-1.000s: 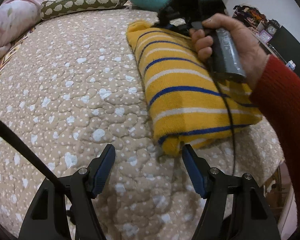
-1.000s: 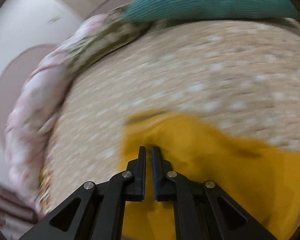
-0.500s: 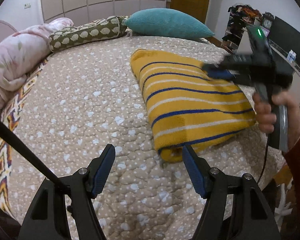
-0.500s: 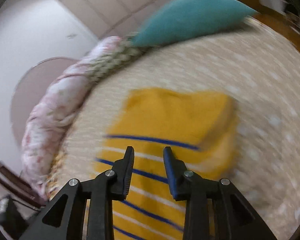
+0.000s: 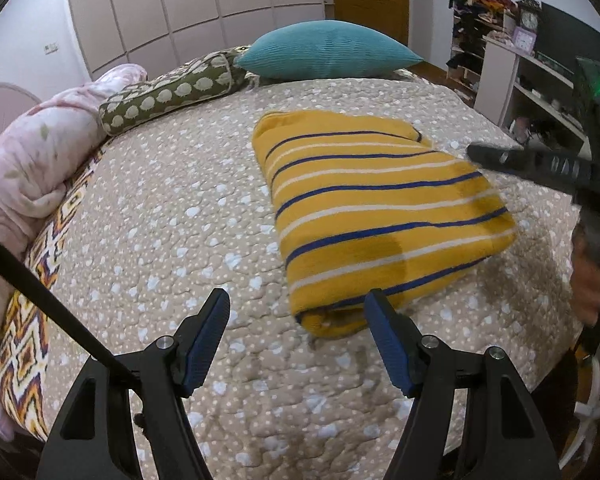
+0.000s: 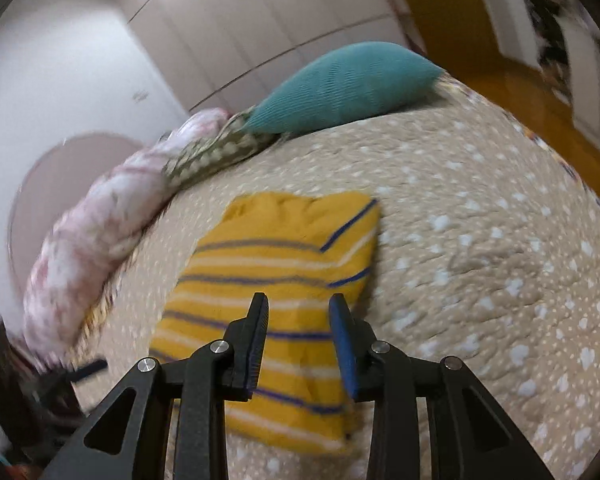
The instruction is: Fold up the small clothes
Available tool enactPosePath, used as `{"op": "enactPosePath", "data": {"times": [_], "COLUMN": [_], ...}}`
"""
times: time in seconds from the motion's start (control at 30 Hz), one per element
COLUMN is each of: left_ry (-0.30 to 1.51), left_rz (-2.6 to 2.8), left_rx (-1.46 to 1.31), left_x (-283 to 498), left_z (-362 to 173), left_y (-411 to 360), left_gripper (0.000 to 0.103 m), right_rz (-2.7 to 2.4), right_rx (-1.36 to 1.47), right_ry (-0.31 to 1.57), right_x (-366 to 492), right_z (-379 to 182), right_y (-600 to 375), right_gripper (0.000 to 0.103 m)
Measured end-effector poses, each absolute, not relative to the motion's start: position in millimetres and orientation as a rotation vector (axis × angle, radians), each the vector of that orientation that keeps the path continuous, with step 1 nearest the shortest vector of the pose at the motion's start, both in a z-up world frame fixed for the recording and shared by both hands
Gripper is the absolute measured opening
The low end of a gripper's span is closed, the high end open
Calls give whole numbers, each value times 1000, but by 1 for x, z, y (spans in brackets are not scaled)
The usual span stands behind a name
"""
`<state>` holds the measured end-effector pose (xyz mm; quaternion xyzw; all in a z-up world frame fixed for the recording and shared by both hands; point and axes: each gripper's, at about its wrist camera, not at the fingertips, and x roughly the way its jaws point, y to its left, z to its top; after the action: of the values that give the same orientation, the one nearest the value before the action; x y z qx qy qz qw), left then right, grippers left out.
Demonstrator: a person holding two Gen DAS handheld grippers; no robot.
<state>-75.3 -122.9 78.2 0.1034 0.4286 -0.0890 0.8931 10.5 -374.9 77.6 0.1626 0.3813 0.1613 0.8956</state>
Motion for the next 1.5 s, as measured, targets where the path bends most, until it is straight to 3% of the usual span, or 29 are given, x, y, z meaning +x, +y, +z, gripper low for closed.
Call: {"op": "enactPosePath", "data": {"times": [0.27, 0.57, 0.63, 0.7, 0.93, 1.03, 1.27, 1.5], "left_ry": [884, 889, 864, 848, 1024, 1006, 1005, 834], "left_rz": [-180, -226, -224, -201, -202, -195, -196, -131], "left_rx": [238, 164, 122, 100, -12, 7, -13, 19], "left_x": [-77, -61, -49, -32, 18, 15, 15, -19], "left_z": [78, 85, 89, 88, 44, 42, 33, 63], "left_y": [-126, -116, -110, -106, -101, -102, -102, -94], "left_gripper": [69, 70, 78, 79, 82, 85, 95, 95], "right_rz": [247, 189, 194, 204, 248, 246, 169, 132], "right_rx": [145, 247, 261, 266, 310, 365, 358, 253], "right_ry": [865, 815, 786, 754, 762, 789, 910, 831], "right_x": [-17, -34, -38, -36, 14, 47, 93, 37], "right_z": [30, 54, 63, 72, 76, 70, 37, 67], "right_y": [-357, -394, -394, -391, -368, -366, -369, -370], "right_gripper": [32, 37, 38, 38, 37, 26, 26, 30]}}
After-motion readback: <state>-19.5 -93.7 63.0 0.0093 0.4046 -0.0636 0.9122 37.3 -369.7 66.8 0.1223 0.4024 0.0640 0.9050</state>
